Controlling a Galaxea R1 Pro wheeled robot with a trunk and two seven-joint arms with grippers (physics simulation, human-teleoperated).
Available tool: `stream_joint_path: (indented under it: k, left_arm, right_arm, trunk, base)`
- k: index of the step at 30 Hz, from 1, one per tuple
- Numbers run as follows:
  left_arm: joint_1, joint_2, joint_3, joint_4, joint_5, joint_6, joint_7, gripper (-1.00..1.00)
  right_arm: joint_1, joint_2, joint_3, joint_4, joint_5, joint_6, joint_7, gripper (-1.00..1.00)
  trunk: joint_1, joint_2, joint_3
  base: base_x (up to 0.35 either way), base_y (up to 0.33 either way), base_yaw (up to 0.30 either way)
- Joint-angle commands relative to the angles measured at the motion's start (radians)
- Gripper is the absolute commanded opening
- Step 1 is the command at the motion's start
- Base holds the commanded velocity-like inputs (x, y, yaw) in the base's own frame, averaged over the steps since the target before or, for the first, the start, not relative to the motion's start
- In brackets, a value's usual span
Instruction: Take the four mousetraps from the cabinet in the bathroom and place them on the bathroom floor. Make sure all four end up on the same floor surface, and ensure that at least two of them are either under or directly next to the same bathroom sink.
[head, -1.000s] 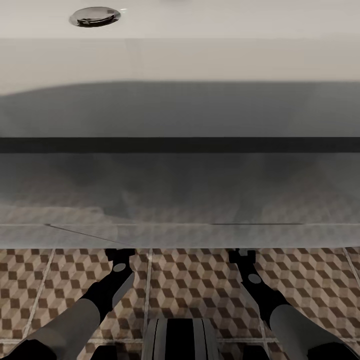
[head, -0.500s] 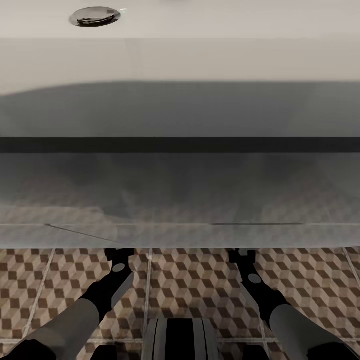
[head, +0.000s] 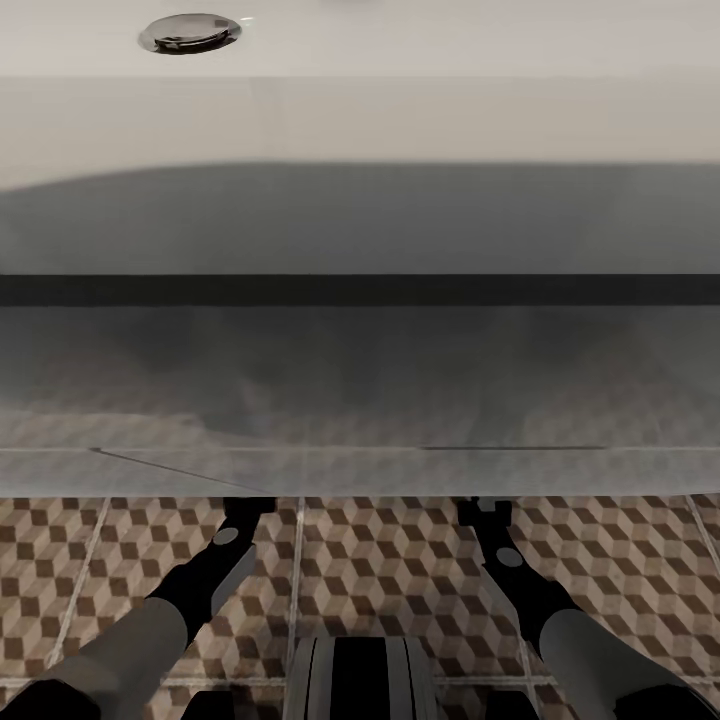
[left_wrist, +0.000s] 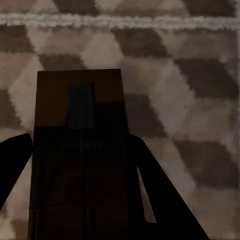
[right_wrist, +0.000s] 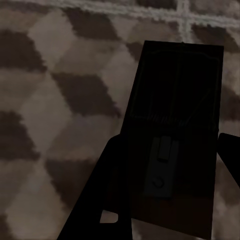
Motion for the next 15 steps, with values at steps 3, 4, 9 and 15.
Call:
stream_joint_path:
  k: [3,4,9,15]
  left_arm:
    - [-0.001,0.017,-0.007,0.000,0.010,-0.004,-0.015,-1.00]
    - [-0.001,0.019,-0.007,0.000,0.011,-0.004,-0.020,-1.00]
    - [-0.001,0.026,-0.006,0.000,0.011,-0.003,-0.042,-1.00]
    - [-0.001,0.028,-0.005,0.001,0.012,0.018,-0.048,-1.00]
  right_arm:
    - [-0.001,-0.001,0.008,0.000,-0.010,-0.003,-0.005,-1.00]
    - [-0.001,-0.001,0.008,0.000,-0.010,-0.003,-0.005,-1.00]
    - [-0.001,-0.001,0.008,0.000,-0.006,-0.001,-0.005,-1.00]
    - [-0.001,0.000,0.008,-0.001,-0.005,0.004,-0.005,-1.00]
  trunk:
    - [0.000,0.000,-0.001]
    - [0.000,0.000,-0.001]
    - [0.000,0.000,-0.001]
    - [0.000,0.000,-0.001]
  base:
    - [0.000,0.000,0.000]
    - [0.000,0.000,0.000]
    - [0.000,0.000,0.000]
    - [0.000,0.000,0.000]
